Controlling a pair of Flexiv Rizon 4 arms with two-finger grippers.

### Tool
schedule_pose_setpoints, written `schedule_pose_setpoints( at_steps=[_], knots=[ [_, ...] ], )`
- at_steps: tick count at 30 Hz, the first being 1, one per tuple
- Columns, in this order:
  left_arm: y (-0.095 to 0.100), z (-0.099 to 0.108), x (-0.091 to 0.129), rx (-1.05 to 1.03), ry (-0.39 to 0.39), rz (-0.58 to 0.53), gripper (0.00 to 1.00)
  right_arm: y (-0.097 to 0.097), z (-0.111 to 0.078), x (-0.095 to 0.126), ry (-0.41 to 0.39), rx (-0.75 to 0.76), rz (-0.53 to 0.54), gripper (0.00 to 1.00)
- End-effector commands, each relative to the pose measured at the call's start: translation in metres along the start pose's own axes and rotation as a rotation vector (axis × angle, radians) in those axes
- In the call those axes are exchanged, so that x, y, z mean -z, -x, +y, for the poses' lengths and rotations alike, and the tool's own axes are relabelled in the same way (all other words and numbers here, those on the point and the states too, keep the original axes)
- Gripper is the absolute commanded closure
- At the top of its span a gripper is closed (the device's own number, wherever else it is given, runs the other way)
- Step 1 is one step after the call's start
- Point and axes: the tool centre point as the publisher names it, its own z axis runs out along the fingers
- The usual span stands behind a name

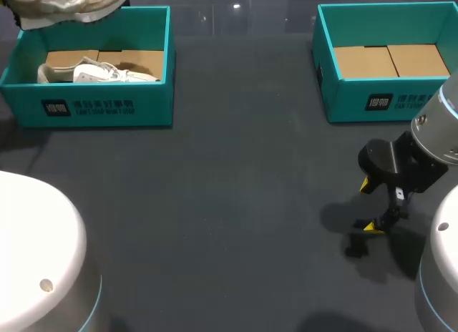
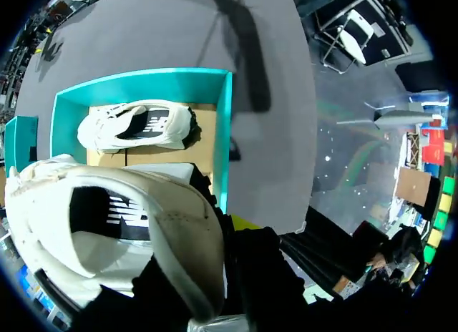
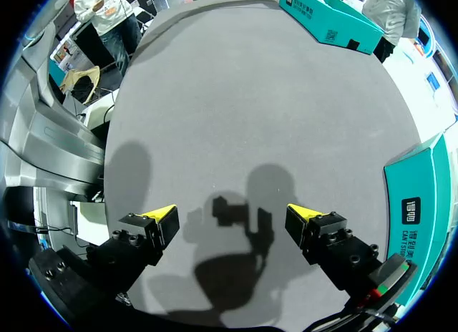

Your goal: Take the shoe out of the shoebox, open the shoe tongue, remove and reinsert the insole, then place the shoe into the shoebox

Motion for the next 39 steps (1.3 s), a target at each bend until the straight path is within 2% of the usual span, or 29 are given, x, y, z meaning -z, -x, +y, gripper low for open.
schedule_pose_setpoints(
  at_steps=[1,10,14,16,25,39],
  knots=[
    [0.001,0.01,-0.006,-0.009,0.0,0.012,1.0,-0.001,0.0,0.0,0.0,0.0,-0.002,0.0],
    [0.001,0.01,-0.006,-0.009,0.0,0.012,1.0,-0.001,0.0,0.0,0.0,0.0,-0.002,0.0],
    [0.01,0.017,-0.023,-0.035,-0.014,0.026,1.0,-0.001,0.0,0.0,0.0,0.0,-0.002,0.0],
    [0.012,0.019,-0.032,-0.053,-0.046,0.023,1.0,-0.001,0.0,0.0,0.0,0.0,-0.002,0.0],
    [0.021,0.029,-0.061,-0.034,-0.067,0.063,1.0,-0.001,0.0,0.0,0.0,0.0,-0.002,0.0],
    [0.029,0.028,-0.094,-0.055,-0.065,0.105,1.0,-0.001,0.0,0.0,0.0,0.0,-0.002,0.0]
  ],
)
